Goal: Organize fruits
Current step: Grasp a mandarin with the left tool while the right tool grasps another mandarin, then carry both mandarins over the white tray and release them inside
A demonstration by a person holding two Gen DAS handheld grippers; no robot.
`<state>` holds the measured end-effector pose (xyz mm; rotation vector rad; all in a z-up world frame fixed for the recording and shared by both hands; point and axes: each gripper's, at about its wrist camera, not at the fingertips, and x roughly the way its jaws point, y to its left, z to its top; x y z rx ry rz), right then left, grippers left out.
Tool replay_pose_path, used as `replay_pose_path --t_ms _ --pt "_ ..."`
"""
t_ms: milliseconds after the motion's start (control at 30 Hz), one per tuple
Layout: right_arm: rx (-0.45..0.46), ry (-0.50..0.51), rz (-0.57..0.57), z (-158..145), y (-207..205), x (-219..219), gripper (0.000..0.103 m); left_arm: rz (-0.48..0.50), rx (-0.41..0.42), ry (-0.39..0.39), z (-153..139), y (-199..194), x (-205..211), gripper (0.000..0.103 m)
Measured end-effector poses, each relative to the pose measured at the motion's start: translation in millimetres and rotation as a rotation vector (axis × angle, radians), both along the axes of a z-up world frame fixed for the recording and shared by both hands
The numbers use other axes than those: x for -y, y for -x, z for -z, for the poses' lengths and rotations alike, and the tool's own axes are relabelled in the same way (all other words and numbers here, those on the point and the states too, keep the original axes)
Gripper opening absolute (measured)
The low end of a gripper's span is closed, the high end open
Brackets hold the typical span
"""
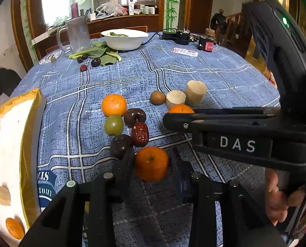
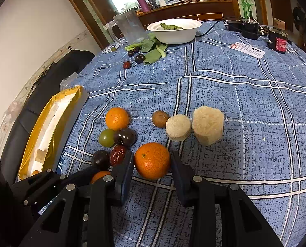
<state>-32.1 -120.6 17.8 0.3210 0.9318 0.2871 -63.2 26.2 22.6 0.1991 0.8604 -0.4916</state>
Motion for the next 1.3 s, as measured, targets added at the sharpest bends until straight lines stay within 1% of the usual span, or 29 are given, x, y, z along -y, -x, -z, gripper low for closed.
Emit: replay_pose_path --t_ms 67,167,233,333,433,567,633,733,833,900,967,1033,1133,1300 --pt "0.007 -0.001 -0.002 -0.4 0.5 -1.1 0.039 -0.024 0.008 0.022 -4.7 0.8 -6.6 0.034" --pt "0.024 0.001 -0.004 -2.3 3.9 -2.2 0.039 -0.062 0.017 0.089 -18.6 5.2 -25.2 0.034" --pt "0.041 0.002 -0.009 -4.6 6.8 -4.1 0.039 -0.093 0.029 0.118 -26.6 9.2 -39.1 0.034" --pt "0.064 0.010 -0.012 -7.3 11.3 -7.8 0.039 -0.171 0.029 0.172 -38.9 12.3 -74.2 0.034" --pt "0.074 0.016 -0.009 -8.4 15.0 -11.7 0.039 -0.260 0.024 0.204 -45.7 12.3 -110.3 0.034" --pt "0.098 0.031 -0.010 -18.4 21.8 -22.0 0.039 -0.392 0.033 0.221 -51.8 15.1 -164.2 0.034" --pt "0.109 0.025 -0.022 -25.8 26.7 -30.8 0.039 -0.435 0.038 0.228 -53.3 17.4 -183.8 0.034" --pt "0.115 0.005 -0.065 -38.0 31.6 -53.7 0.039 -0.502 0.050 0.216 -57.9 14.6 -218.8 0.034" --pt "0.127 0.008 -0.144 -53.7 29.5 -91.9 0.039 -0.529 0.045 0.185 -63.0 4.0 -239.4 0.034" --pt "0.126 -0.006 -0.188 -59.4 25.6 -115.6 0.039 -0.538 0.049 0.170 -68.3 -5.9 -252.8 0.034" --pt "0.116 -0.024 -0.236 -63.4 19.0 -142.7 0.040 -0.559 0.057 0.138 -70.6 -14.7 -261.9 0.034" --pt "0.107 -0.017 -0.279 -63.6 11.7 -173.0 0.040 -0.567 0.048 0.128 -68.7 -24.4 -269.3 0.034" --pt "0.094 0.015 -0.325 -56.0 2.8 -209.5 0.040 -0.573 -0.001 0.152 -54.5 -41.1 -283.2 0.034" --pt "0.071 0.078 -0.360 -38.1 -9.6 -245.4 0.040 -0.580 -0.068 0.167 -34.3 -63.9 -292.1 0.034"
